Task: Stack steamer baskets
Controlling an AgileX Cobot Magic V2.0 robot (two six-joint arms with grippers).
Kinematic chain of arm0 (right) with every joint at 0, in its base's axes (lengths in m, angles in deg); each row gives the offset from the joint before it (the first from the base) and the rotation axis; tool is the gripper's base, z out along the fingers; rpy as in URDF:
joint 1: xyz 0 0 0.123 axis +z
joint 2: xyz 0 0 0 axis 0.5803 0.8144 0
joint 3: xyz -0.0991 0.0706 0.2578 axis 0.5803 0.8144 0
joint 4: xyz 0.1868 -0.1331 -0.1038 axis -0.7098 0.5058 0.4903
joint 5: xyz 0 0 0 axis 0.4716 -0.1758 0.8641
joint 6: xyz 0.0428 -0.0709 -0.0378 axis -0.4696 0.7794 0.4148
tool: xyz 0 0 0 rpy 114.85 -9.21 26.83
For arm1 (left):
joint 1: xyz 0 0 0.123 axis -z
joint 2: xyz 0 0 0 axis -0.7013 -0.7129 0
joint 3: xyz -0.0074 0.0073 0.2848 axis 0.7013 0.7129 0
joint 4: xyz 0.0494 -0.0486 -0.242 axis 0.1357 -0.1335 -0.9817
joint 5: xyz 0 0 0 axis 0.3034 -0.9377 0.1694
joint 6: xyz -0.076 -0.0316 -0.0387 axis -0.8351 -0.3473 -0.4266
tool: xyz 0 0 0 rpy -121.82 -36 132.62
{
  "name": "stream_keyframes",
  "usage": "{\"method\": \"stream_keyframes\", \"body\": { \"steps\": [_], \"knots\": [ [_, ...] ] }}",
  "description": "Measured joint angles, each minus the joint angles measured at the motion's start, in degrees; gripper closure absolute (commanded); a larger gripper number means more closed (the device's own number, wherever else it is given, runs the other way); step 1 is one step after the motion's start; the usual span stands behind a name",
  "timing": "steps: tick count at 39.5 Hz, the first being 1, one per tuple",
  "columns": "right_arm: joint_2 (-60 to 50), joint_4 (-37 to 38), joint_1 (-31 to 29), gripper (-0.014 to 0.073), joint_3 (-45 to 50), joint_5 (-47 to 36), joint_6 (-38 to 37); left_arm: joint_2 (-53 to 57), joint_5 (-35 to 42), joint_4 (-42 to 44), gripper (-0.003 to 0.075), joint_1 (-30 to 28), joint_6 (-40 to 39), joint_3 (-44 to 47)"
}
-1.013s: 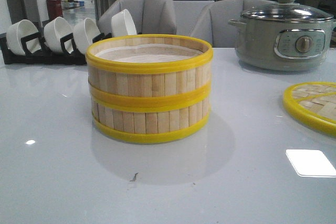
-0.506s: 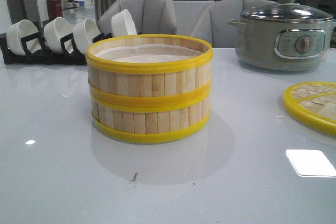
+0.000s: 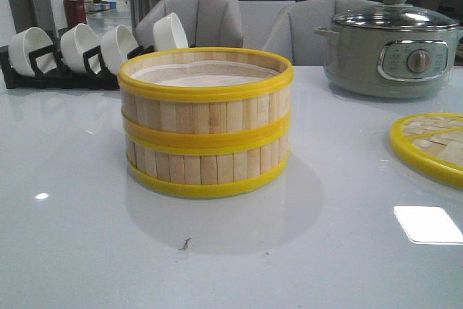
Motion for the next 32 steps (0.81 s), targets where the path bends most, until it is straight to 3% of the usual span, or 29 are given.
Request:
{"method": "stream_keyframes", "body": {
  "steps": [12,21,32],
  "knots": [
    [0.0,0.0,0.0,0.0512,0.0,0.98,0.0,0.0,0.0,0.0,0.0636,0.0,-0.09,0.0],
    [0.0,0.0,0.0,0.023,0.0,1.84,0.0,0.0,0.0,0.0,0.0636,0.0,-0.09,0.0],
    [0.7,0.0,0.0,0.0216,0.0,6.49,0.0,0.0,0.0,0.0,0.0636,0.0,-0.09,0.0]
  ]
}}
